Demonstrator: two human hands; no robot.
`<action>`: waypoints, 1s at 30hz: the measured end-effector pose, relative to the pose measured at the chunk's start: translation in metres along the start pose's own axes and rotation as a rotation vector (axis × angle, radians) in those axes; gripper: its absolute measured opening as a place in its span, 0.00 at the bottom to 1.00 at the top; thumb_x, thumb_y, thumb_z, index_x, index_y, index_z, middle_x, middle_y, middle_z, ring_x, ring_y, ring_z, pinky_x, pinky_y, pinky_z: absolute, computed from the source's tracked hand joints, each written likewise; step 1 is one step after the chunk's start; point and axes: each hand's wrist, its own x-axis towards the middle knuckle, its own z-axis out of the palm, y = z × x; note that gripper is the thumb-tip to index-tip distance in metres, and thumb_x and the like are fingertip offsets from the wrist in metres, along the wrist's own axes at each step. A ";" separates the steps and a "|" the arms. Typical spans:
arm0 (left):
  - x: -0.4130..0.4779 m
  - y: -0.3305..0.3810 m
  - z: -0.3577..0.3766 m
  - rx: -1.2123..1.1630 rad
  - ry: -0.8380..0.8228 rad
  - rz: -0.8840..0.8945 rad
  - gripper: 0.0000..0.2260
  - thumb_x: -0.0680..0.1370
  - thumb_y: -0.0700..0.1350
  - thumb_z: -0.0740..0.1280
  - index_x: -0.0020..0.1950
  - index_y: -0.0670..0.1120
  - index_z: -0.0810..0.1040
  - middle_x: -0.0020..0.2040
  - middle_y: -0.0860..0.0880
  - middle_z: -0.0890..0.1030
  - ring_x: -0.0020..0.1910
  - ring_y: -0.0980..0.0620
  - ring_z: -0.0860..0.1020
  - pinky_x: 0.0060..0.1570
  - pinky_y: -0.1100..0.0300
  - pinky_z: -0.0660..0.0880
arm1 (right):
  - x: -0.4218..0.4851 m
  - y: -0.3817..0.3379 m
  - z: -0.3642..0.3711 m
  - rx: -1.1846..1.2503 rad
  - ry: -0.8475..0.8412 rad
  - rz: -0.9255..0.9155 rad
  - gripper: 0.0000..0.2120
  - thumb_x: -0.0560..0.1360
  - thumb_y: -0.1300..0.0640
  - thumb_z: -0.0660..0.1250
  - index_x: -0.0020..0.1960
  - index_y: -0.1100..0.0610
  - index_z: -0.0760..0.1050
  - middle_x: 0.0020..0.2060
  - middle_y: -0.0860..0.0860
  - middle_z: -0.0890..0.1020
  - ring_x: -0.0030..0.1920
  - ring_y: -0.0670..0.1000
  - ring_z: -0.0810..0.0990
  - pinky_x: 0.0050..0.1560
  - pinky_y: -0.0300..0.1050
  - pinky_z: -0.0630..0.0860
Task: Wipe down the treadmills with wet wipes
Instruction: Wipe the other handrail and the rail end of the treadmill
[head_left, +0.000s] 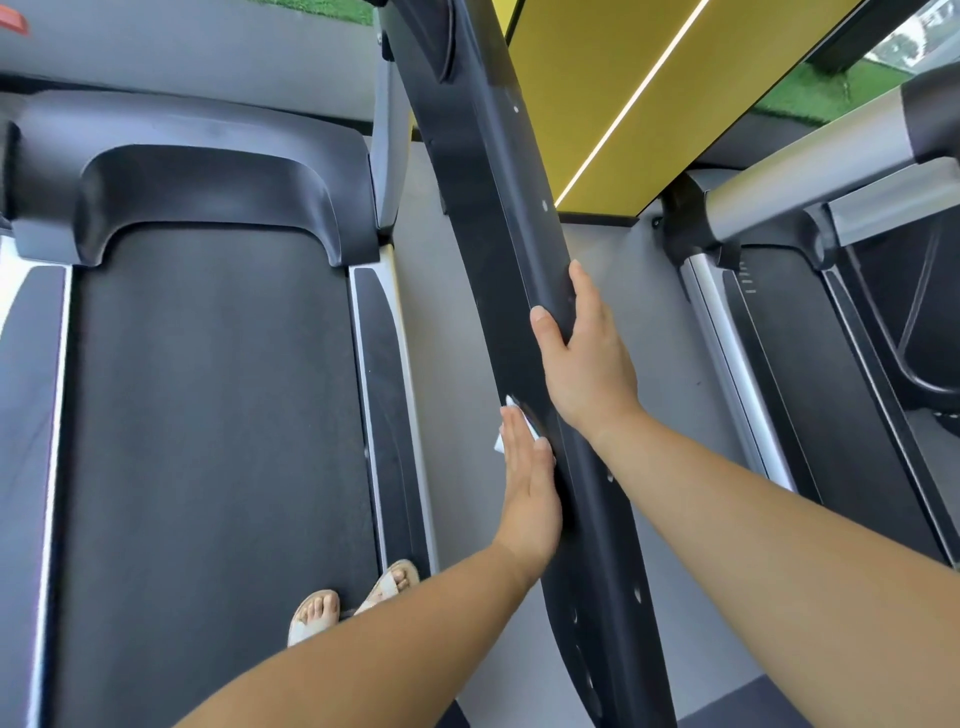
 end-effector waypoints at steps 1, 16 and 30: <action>-0.001 -0.001 0.000 -0.004 -0.001 -0.005 0.20 0.82 0.57 0.42 0.69 0.65 0.35 0.70 0.70 0.35 0.68 0.71 0.34 0.73 0.58 0.37 | 0.000 0.000 0.000 0.010 0.000 -0.001 0.28 0.81 0.45 0.56 0.77 0.47 0.50 0.74 0.46 0.61 0.71 0.48 0.64 0.62 0.43 0.65; -0.007 -0.006 0.002 0.094 -0.044 0.140 0.22 0.82 0.56 0.43 0.71 0.60 0.33 0.69 0.72 0.34 0.67 0.77 0.34 0.62 0.80 0.37 | 0.002 0.004 0.001 0.079 -0.019 0.002 0.27 0.81 0.47 0.57 0.77 0.47 0.51 0.74 0.45 0.60 0.72 0.46 0.62 0.58 0.36 0.60; -0.012 -0.012 0.001 0.214 -0.070 0.300 0.24 0.81 0.57 0.43 0.71 0.58 0.33 0.71 0.69 0.32 0.72 0.67 0.33 0.71 0.67 0.35 | 0.002 0.006 0.001 0.126 -0.029 -0.037 0.27 0.81 0.48 0.57 0.77 0.49 0.51 0.75 0.46 0.60 0.73 0.46 0.60 0.59 0.35 0.57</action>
